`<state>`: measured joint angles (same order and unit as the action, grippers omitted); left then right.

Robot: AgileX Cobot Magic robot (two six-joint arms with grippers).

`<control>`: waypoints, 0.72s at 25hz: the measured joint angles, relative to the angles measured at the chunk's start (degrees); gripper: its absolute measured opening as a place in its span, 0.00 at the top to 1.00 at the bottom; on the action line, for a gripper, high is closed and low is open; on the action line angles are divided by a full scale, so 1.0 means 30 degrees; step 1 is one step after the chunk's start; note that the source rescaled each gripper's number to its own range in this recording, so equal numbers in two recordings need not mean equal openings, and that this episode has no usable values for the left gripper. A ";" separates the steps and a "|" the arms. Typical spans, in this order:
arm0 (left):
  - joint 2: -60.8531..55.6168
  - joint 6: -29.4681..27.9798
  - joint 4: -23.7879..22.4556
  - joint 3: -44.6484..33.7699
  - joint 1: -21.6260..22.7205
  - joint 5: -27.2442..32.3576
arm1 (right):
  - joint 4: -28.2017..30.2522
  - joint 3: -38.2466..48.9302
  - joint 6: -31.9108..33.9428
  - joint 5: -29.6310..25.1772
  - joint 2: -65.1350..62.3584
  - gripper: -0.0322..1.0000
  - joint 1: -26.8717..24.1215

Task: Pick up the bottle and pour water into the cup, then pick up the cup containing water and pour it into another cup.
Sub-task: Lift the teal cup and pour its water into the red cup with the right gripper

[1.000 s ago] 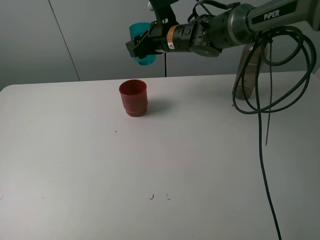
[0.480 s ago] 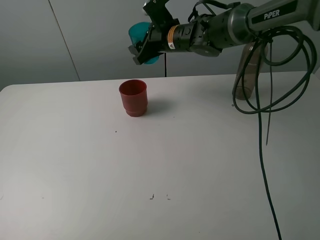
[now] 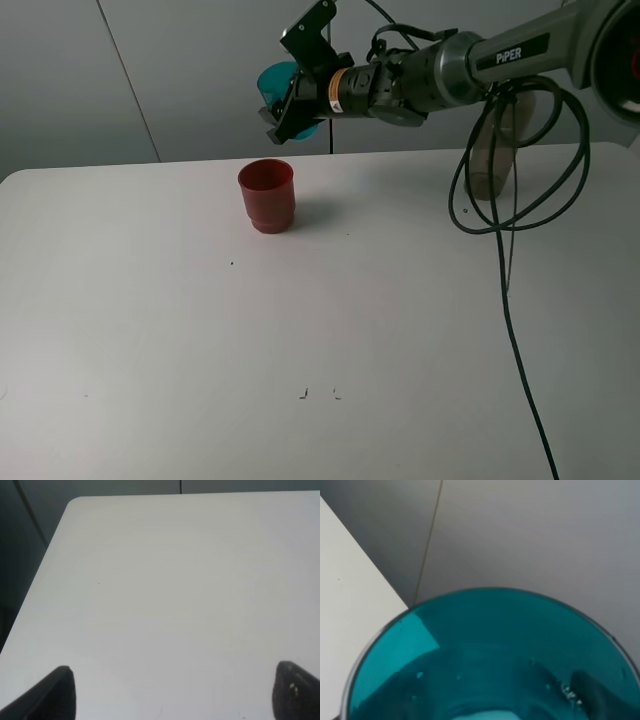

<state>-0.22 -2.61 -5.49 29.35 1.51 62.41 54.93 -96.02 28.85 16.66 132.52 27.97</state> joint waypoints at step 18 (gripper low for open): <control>0.0000 0.0000 0.0000 0.0000 0.0000 0.0000 | 0.0000 -0.0042 -0.8556 0.0208 0.0116 0.87 0.0000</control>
<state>-0.22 -2.61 -5.49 29.35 1.51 62.41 54.93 -96.14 3.18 17.29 132.87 27.97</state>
